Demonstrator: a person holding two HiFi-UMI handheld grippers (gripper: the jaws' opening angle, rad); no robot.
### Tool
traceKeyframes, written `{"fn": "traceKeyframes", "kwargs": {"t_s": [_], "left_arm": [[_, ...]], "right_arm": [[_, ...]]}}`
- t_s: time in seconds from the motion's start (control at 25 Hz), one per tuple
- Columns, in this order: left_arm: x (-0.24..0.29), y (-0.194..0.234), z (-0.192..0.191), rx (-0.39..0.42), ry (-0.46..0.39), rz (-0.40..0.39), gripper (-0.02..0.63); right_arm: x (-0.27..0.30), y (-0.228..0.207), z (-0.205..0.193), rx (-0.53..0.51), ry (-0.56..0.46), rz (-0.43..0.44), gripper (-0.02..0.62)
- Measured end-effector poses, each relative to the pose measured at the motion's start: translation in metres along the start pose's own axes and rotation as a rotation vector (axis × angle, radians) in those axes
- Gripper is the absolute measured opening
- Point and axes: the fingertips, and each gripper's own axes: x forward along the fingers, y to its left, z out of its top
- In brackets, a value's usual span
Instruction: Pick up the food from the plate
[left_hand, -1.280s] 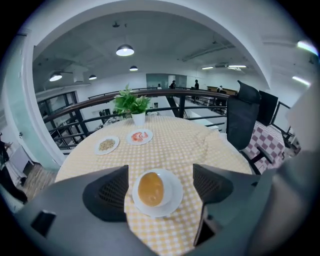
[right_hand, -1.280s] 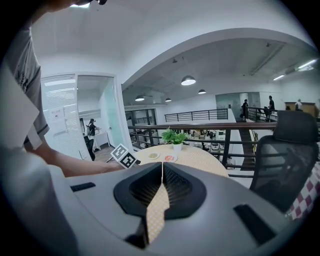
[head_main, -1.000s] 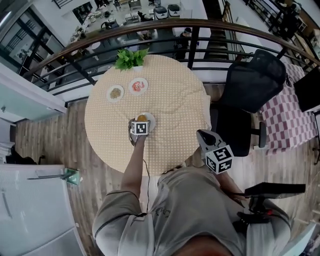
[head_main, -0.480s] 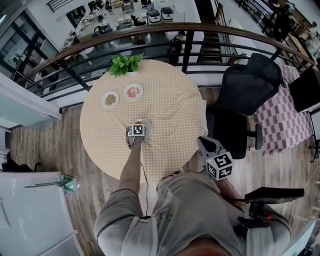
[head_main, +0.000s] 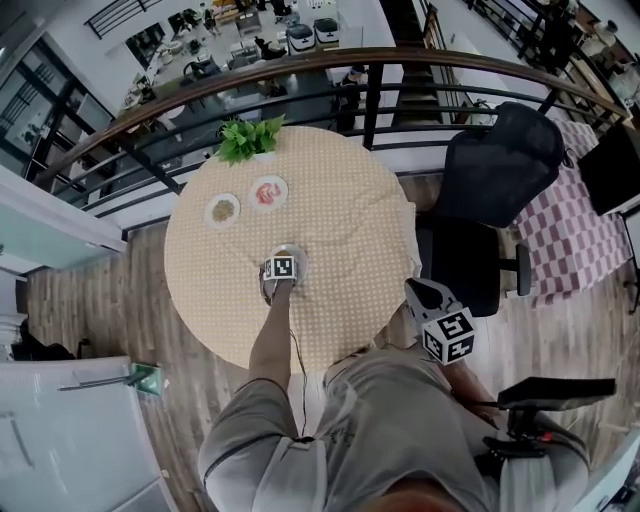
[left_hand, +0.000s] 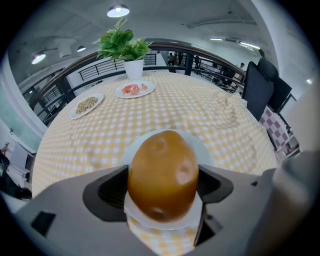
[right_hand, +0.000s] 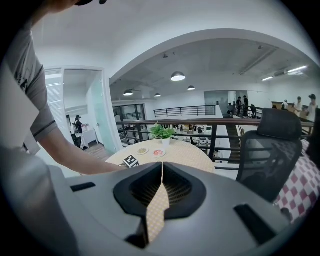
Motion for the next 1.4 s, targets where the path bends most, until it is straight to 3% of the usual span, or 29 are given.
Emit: {"fn": "traceKeyframes", "kwargs": {"t_s": [0.48, 0.64, 0.8, 1.4], "left_arm": [[0.0, 0.0, 0.001, 0.007, -0.031, 0.001, 0.416], [0.002, -0.018, 0.004, -0.01, -0.041, -0.106, 0.38], [-0.002, -0.002, 0.002, 0.019, -0.008, -0.02, 0.379], [-0.003, 0.0, 0.002, -0.017, 0.007, -0.025, 0.377]], "right_arm": [[0.005, 0.008, -0.001, -0.007, -0.001, 0.04, 0.015], [0.005, 0.007, -0.003, -0.011, 0.005, 0.044, 0.015], [0.003, 0.005, -0.002, -0.012, 0.008, 0.045, 0.015], [-0.008, -0.003, -0.002, -0.01, 0.005, 0.033, 0.015]]}}
